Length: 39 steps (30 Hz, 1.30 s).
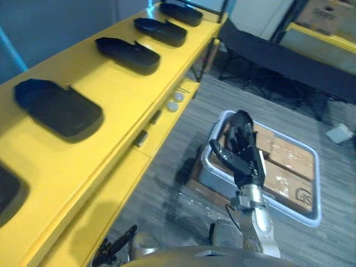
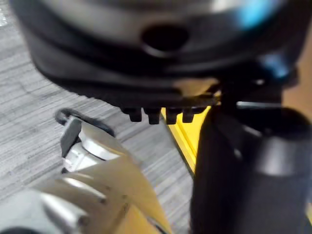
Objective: Walk over and take three plastic housings, then place them on the shelf
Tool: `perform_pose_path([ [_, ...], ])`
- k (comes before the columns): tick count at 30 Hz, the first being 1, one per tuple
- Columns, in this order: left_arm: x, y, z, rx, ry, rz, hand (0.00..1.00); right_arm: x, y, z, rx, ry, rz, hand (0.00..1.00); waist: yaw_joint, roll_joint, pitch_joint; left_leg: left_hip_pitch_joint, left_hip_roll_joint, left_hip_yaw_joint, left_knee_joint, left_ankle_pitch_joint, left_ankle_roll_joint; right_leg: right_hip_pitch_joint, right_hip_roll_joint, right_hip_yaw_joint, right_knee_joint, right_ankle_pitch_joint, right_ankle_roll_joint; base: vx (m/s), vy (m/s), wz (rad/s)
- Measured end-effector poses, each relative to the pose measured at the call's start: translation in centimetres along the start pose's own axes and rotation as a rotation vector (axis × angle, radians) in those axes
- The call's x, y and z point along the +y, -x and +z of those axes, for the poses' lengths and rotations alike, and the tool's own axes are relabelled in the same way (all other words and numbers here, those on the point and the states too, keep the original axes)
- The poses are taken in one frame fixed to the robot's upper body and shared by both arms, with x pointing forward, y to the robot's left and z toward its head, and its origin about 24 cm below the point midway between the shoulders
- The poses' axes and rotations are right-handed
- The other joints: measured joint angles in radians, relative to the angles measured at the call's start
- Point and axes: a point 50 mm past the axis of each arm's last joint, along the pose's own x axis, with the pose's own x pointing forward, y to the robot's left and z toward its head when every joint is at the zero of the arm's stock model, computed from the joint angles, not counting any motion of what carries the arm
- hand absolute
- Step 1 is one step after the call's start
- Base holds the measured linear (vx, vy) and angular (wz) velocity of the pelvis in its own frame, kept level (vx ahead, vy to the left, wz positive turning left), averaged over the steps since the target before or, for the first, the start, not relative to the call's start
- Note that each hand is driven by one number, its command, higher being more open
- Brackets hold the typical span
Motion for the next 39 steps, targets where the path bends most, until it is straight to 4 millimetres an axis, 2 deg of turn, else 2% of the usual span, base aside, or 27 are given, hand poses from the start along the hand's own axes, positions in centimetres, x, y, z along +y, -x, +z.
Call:
perform_pose_path([
  [2,1.5,-0.1,-0.1,0.022,-0.021,0.078,1.0,-0.5,0.5,-0.4,0.017,0.038,-0.029,1.0,-0.004,-0.015,-0.006,-0.005,0.027,0.025,0.03,-0.011,-0.035,0.02,-0.005,0.013,0.024,-0.075,0.045,-0.05,-0.183,-0.34],
  [3,2.2,-0.1,-0.2,0.031,-0.013,0.116,1.0,-0.7,0.8,-0.6,0.028,0.062,-0.029,1.0,-0.007,-0.019,-0.005,-0.004,0.047,0.033,0.047,-0.023,-0.055,0.046,-0.019,-0.032,-0.002,-0.109,0.096,0.03,-0.217,-0.46],
  [4,2.8,-0.1,-0.3,0.036,0.004,0.164,1.0,-0.7,0.9,-0.8,0.045,0.075,-0.02,1.0,-0.006,-0.032,-0.002,0.008,0.063,0.051,0.063,-0.035,-0.076,0.082,-0.048,-0.125,-0.062,-0.161,0.211,0.04,-0.27,-0.55],
  [5,3.0,0.0,-0.5,0.038,0.011,0.192,1.0,-0.7,0.9,-0.8,0.054,0.075,-0.008,1.0,-0.006,-0.039,-0.001,0.011,0.069,0.063,0.069,-0.038,-0.083,0.1,-0.059,-0.165,-0.096,-0.199,0.285,0.07,-0.378,-0.73],
  [6,2.9,0.0,-0.6,0.04,0.024,0.224,1.0,-0.8,0.9,-0.9,0.067,0.088,0.015,1.0,-0.009,-0.04,-0.002,0.006,0.085,0.084,0.083,-0.035,-0.09,0.129,-0.061,-0.215,-0.142,-0.302,0.339,0.07,-0.342,-0.66],
  [7,2.4,0.0,-0.5,0.031,0.034,0.231,1.0,-1.5,0.8,-0.7,0.08,0.121,0.021,1.0,-0.023,-0.021,0.01,-0.002,0.108,0.089,0.114,-0.02,-0.064,0.135,-0.039,-0.249,-0.155,-0.358,0.302,0.08,-0.355,-0.53],
  [8,1.7,0.0,-0.5,0.034,0.041,0.223,1.0,-2.1,0.8,-0.6,0.088,0.141,0.016,1.0,-0.033,-0.001,0.021,-0.012,0.122,0.089,0.133,0.003,-0.024,0.139,-0.029,-0.257,-0.153,-0.363,0.294,0.08,-0.374,-0.16],
  [9,1.1,0.0,-0.7,0.041,0.046,0.21,1.0,-3.6,1.5,-0.7,0.121,0.167,-0.026,1.0,-0.048,0.009,0.028,-0.031,0.111,0.092,0.16,0.095,0.058,0.154,-0.028,-0.263,-0.164,-0.37,0.279,0.12,-0.463,-0.03],
  [10,0.8,0.1,-1.2,0.049,0.046,0.2,1.0,-4.9,2.6,-1.0,0.153,0.184,-0.072,1.0,-0.053,0.005,0.032,-0.038,0.092,0.092,0.174,0.2,0.05,0.185,-0.038,-0.253,-0.197,-0.371,0.266,0.12,-0.359,-0.07],
  [11,0.7,0.3,-1.6,0.055,0.048,0.195,1.0,-5.4,3.1,-1.1,0.168,0.186,-0.09,1.0,-0.053,0.002,0.03,-0.04,0.071,0.083,0.173,0.173,0.02,0.191,-0.045,-0.239,-0.222,-0.37,0.262,0.13,-0.225,-0.48],
  [12,0.3,0.6,-2.5,0.064,0.035,0.169,1.0,-6.5,3.4,-0.8,0.174,0.183,-0.118,1.0,-0.054,0.011,0.028,-0.046,0.004,0.07,0.164,0.103,-0.022,0.194,-0.051,-0.203,-0.258,-0.359,0.246,0.12,-0.121,-0.81],
  [13,-0.1,1.0,-3.3,0.078,0.02,0.137,1.0,-7.3,3.4,-0.4,0.166,0.197,-0.13,1.0,-0.055,0.022,0.033,-0.064,-0.062,0.061,0.163,0.053,-0.03,0.198,-0.039,-0.174,-0.296,-0.341,0.237,0.11,-0.095,-0.9],
  [15,-0.2,1.3,-3.9,0.082,0.014,0.117,1.0,-8.1,3.3,-0.3,0.16,0.208,-0.154,1.0,-0.055,0.026,0.035,-0.093,-0.137,0.053,0.111,0.025,-0.026,0.204,-0.013,-0.145,-0.331,-0.316,0.223,0.08,-0.043,-0.74],
  [16,-0.2,1.3,-4.0,0.082,0.007,0.113,1.0,-8.3,3.2,-0.3,0.156,0.199,-0.165,1.0,-0.054,0.026,0.035,-0.098,-0.159,0.054,0.075,0.025,-0.021,0.203,-0.005,-0.141,-0.334,-0.313,0.221,0.08,0.029,-0.66],
  [17,-0.4,1.3,-4.0,0.08,0.001,0.094,1.0,-8.7,2.8,-0.2,0.143,0.186,-0.183,1.0,-0.05,0.036,0.041,-0.1,-0.188,0.048,-0.029,0.069,0.015,0.197,0.02,-0.136,-0.332,-0.311,0.223,0.02,0.078,-0.76],
  [18,-0.5,1.2,-3.6,0.067,0.001,0.07,1.0,-8.7,1.8,-0.4,0.137,0.186,-0.2,1.0,-0.033,0.027,0.052,-0.083,-0.196,0.05,-0.043,0.078,0.054,0.179,0.028,-0.11,-0.328,-0.31,0.23,0.0,0.074,-0.75],
  [20,-0.5,0.9,-2.4,0.016,-0.051,0.05,1.0,-8.1,0.5,-0.6,0.128,0.18,-0.198,1.0,-0.033,0.005,0.069,-0.093,-0.2,0.066,-0.045,0.075,0.058,0.175,0.028,-0.112,-0.362,-0.289,0.248,-0.01,0.051,-0.41],
  [23,-2.0,0.3,0.2,-0.08,-0.102,-0.015,1.0,-7.2,-0.8,-0.4,0.109,0.187,-0.208,1.0,-0.012,0.003,0.087,-0.134,-0.199,0.065,-0.021,0.077,0.071,0.189,0.033,-0.117,-0.452,-0.225,0.258,0.02,0.096,-0.07],
  [27,-3.1,0.4,3.0,-0.19,-0.066,-0.062,1.0,-5.6,-3.3,0.3,0.071,0.168,-0.172,1.0,-0.001,-0.013,0.139,-0.157,-0.193,0.024,0.011,0.078,0.075,0.233,0.043,-0.159,-0.509,-0.192,0.251,-0.01,0.017,0.23],
  [28,-3.3,0.4,4.2,-0.232,-0.062,-0.074,1.0,-5.3,-5.0,1.2,0.036,0.177,-0.168,1.0,0.018,-0.022,0.164,-0.177,-0.189,0.006,0.011,0.081,0.081,0.231,0.052,-0.173,-0.527,-0.178,0.246,-0.08,-0.033,0.26],
  [29,-3.5,0.4,4.7,-0.25,-0.059,-0.08,1.0,-5.2,-5.9,1.7,0.019,0.181,-0.171,1.0,0.024,-0.025,0.176,-0.189,-0.189,-0.004,0.013,0.084,0.085,0.23,0.054,-0.181,-0.537,-0.17,0.244,-0.12,-0.045,0.27],
  [31,-4.2,0.5,6.1,-0.294,-0.028,-0.101,1.0,-4.7,-9.7,4.6,-0.062,0.192,-0.196,1.0,0.05,-0.032,0.212,-0.239,-0.191,-0.026,0.021,0.1,0.087,0.207,0.059,-0.205,-0.559,-0.144,0.239,-0.11,-0.026,0.23],
  [32,-4.2,0.5,6.3,-0.299,-0.019,-0.105,1.0,-4.6,-10.7,5.7,-0.09,0.199,-0.203,1.0,0.056,-0.03,0.218,-0.253,-0.193,-0.031,0.024,0.104,0.088,0.198,0.06,-0.209,-0.563,-0.138,0.238,-0.12,-0.008,0.21],
  [34,-4.7,0.5,6.3,-0.298,-0.016,-0.117,1.0,-3.9,-14.4,10.1,-0.168,0.236,-0.221,1.0,0.081,-0.02,0.235,-0.296,-0.197,-0.051,0.026,0.122,0.09,0.173,0.056,-0.227,-0.573,-0.121,0.238,-0.11,0.003,0.23],
  [37,-5.1,0.5,6.1,-0.291,-0.02,-0.127,1.0,-2.9,-17.7,14.5,-0.198,0.269,-0.225,1.0,0.109,-0.001,0.256,-0.319,-0.211,-0.075,0.027,0.14,0.092,0.161,0.05,-0.251,-0.572,-0.116,0.237,-0.05,0.006,0.24],
  [38,-5.2,0.5,6.0,-0.288,-0.017,-0.128,1.0,-2.8,-18.1,15.1,-0.196,0.281,-0.228,1.0,0.114,0.005,0.259,-0.324,-0.211,-0.081,0.027,0.142,0.092,0.16,0.049,-0.256,-0.571,-0.116,0.237,-0.02,0.002,0.27],
  [39,-5.5,0.5,5.8,-0.276,-0.006,-0.132,1.0,-2.5,-18.9,16.1,-0.185,0.302,-0.234,1.0,0.133,0.019,0.268,-0.327,-0.212,-0.087,0.028,0.144,0.092,0.16,0.048,-0.264,-0.569,-0.116,0.237,-0.02,-0.001,0.16],
])
